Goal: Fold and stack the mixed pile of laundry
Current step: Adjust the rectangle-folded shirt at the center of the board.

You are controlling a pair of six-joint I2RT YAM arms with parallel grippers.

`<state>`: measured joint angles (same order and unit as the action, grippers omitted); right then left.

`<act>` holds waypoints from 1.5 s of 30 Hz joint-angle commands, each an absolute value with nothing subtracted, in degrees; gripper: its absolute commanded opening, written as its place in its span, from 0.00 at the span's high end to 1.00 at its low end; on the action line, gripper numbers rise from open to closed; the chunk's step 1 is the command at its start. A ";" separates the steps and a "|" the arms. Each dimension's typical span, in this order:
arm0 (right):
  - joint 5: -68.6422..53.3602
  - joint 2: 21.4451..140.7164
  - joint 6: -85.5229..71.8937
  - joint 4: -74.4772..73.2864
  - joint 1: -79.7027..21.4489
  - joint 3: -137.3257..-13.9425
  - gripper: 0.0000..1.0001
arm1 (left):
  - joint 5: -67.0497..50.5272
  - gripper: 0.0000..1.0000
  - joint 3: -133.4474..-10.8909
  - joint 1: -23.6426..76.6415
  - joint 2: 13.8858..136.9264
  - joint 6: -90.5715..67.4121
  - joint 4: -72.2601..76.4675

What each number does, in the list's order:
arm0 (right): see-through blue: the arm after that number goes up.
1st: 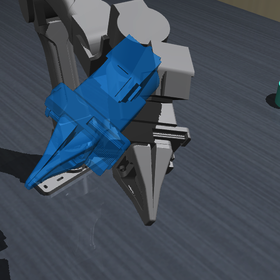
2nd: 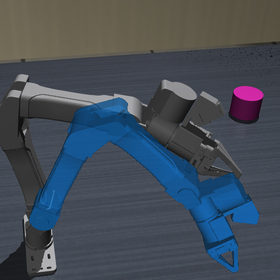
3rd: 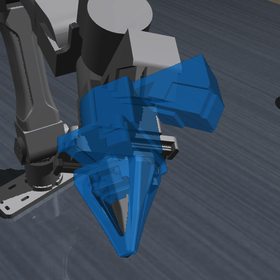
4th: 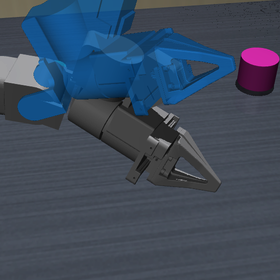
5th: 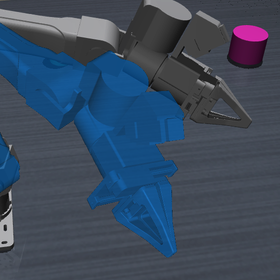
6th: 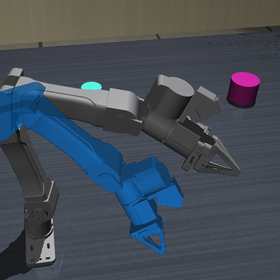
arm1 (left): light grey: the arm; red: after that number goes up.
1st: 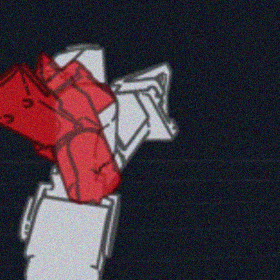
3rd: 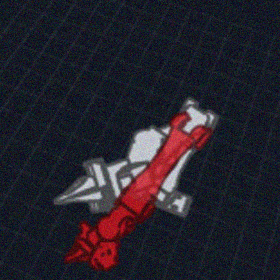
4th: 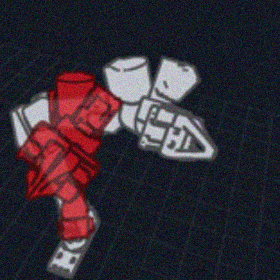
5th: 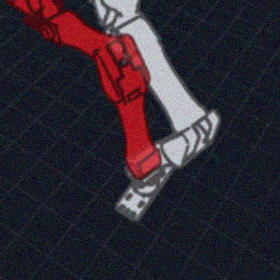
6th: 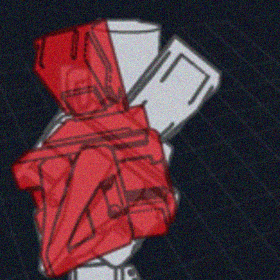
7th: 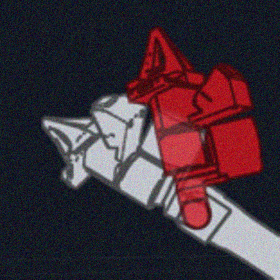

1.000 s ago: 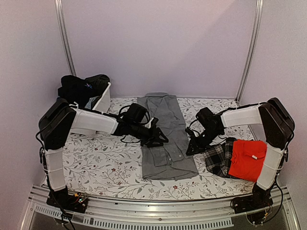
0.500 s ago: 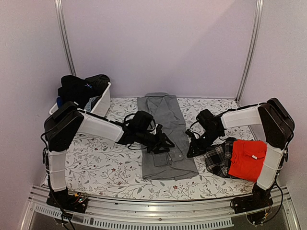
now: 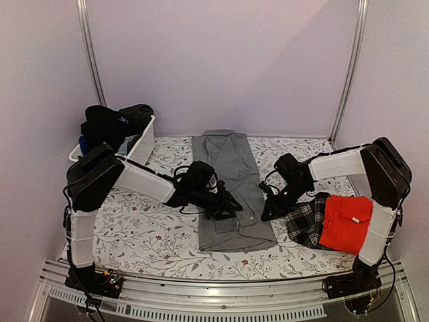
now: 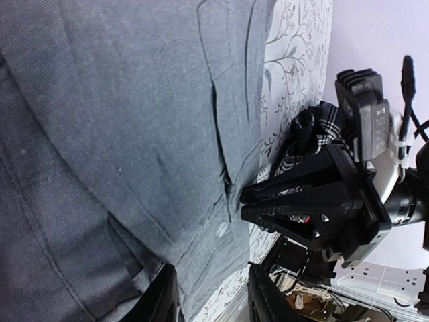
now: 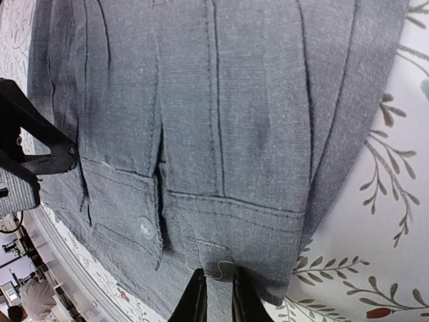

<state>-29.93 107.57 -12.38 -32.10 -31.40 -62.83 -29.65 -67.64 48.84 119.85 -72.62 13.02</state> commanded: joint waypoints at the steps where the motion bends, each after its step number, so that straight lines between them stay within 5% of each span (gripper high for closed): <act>1: -30.58 108.11 -11.78 -32.44 -31.70 -61.72 0.87 | -29.33 0.63 -66.61 49.62 121.34 -74.19 14.97; 11: -31.11 108.28 -12.51 -31.91 -31.66 -61.58 0.87 | -29.88 0.59 -66.19 49.32 122.41 -75.13 16.14; 20: -31.20 106.05 -12.55 -33.49 -31.64 -62.63 0.86 | -28.28 1.00 -70.47 49.03 121.47 -70.44 12.49; 31: -31.36 98.91 -11.13 -37.83 -31.67 -66.25 0.66 | -30.84 1.00 -65.80 47.31 116.15 -68.62 7.31; 39: -32.28 99.38 -11.36 -36.67 -31.69 -64.74 0.65 | -33.28 1.00 -65.94 46.84 117.58 -66.76 7.14; 45: -32.85 98.02 -11.17 -37.67 -31.64 -62.49 0.58 | -27.56 0.47 -65.13 46.96 112.15 -60.83 0.45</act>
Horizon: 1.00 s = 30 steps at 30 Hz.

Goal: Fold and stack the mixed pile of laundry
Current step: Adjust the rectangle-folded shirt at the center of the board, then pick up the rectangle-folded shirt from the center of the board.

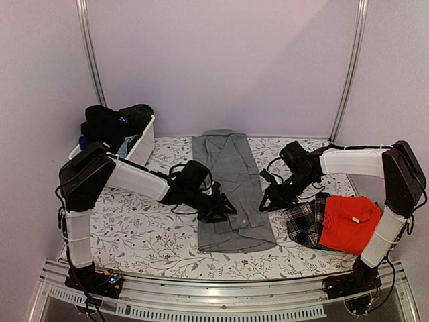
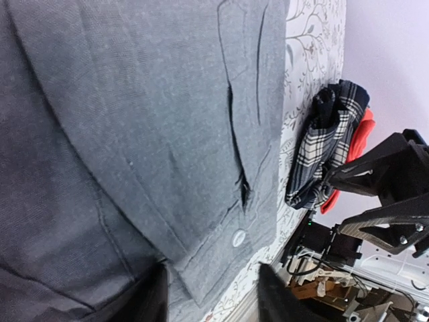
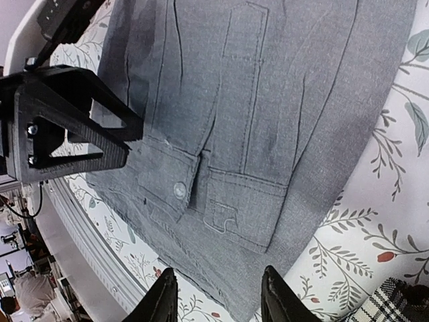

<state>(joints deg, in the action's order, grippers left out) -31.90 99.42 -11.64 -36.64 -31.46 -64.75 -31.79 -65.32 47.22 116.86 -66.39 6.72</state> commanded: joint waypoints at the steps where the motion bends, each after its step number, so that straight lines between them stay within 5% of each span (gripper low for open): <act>1: -32.75 97.37 -11.12 -37.84 -31.68 -61.63 0.56 | -25.71 0.40 -64.30 47.10 109.94 -58.81 -1.68; 6: -33.09 95.05 -11.09 -38.45 -31.81 -56.99 0.55 | -20.02 0.32 -58.28 47.31 100.84 -51.81 -8.59; 21: -37.13 106.65 -12.36 -30.36 -37.59 -55.87 0.62 | -24.29 0.65 -53.87 47.23 107.70 -46.67 -11.02; 30: -41.91 104.12 -13.45 -33.25 -45.17 -58.01 0.62 | -21.86 0.66 -47.89 45.63 99.51 -44.78 -14.04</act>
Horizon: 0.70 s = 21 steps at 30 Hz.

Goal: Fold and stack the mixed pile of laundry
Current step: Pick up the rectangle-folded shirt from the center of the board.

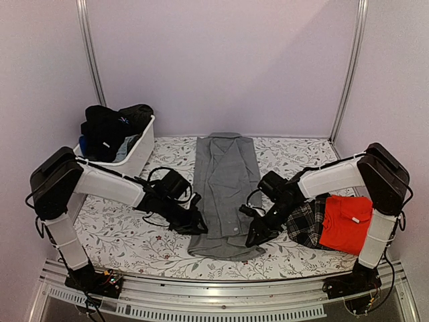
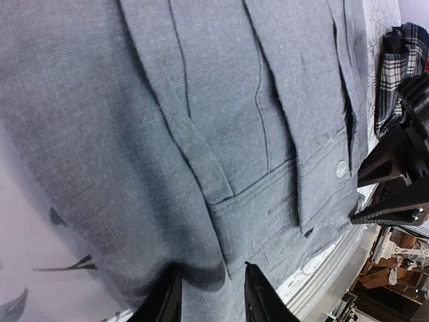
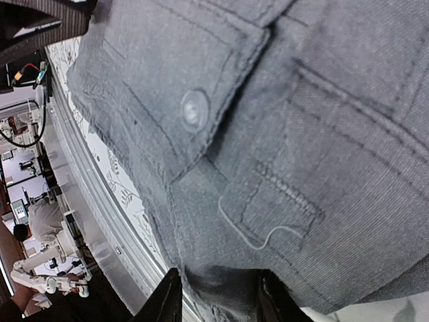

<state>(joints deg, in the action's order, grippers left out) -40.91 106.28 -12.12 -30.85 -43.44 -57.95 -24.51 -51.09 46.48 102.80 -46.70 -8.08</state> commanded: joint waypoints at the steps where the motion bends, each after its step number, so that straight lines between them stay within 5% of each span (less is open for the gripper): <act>1: -40.81 102.67 -14.25 -33.90 -45.13 -58.01 0.58 | -22.07 0.64 -47.30 45.90 97.16 -44.59 -13.98; 7: -38.92 91.33 -21.11 -35.35 -44.74 -52.50 0.49 | -23.21 0.44 -41.00 47.71 86.13 -48.70 -12.95; 21: -34.26 94.42 -28.44 -25.32 -45.31 -42.62 0.55 | -25.98 0.47 -32.83 48.59 87.79 -54.33 -5.22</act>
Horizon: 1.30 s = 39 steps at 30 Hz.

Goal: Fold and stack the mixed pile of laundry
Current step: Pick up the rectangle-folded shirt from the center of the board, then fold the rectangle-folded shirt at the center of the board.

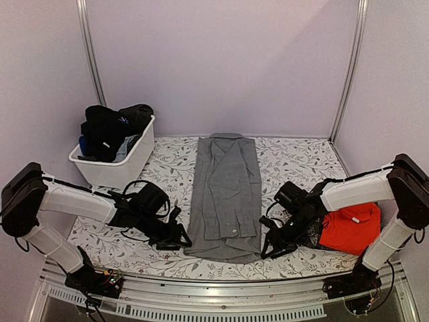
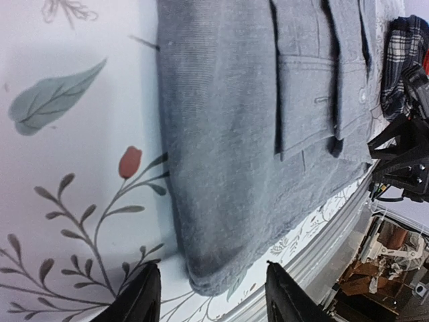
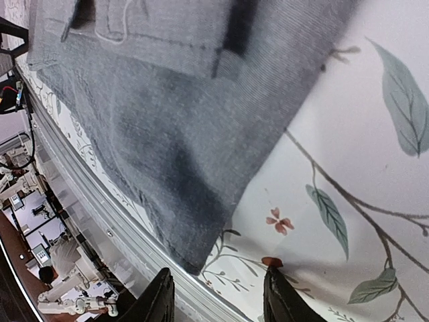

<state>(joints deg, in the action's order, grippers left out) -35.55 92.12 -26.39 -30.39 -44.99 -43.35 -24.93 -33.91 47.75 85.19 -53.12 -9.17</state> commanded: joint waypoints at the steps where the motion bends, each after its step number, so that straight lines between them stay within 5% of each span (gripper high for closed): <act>1: -34.68 94.80 -28.59 -24.63 -45.46 -42.69 0.55 | -26.48 0.47 -32.83 48.73 88.47 -54.41 -4.33; 7: -35.90 97.24 -28.50 -23.04 -46.61 -43.93 0.59 | -28.10 0.58 -34.67 49.97 92.74 -53.95 -1.61; 14: -35.89 93.58 -28.59 -23.97 -47.19 -43.46 0.98 | -29.54 0.86 -34.06 51.03 90.40 -54.29 -2.36; 17: -36.46 88.71 -28.92 -24.46 -47.28 -42.90 1.00 | -30.55 1.00 -33.71 51.45 87.94 -54.29 -3.20; 26: -32.66 82.35 -28.07 -29.12 -46.98 -49.14 1.00 | -33.19 1.00 -42.26 49.59 86.16 -49.66 -10.55; 39: -26.86 95.96 -22.41 -32.80 -34.67 -69.64 1.00 | -40.42 1.00 -60.13 32.79 98.69 -42.40 -13.42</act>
<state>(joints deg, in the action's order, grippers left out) -29.87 91.35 -25.10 -31.18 -37.65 -64.10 -38.57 -54.85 35.55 94.11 -46.44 -11.22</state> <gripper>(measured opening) 0.006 0.008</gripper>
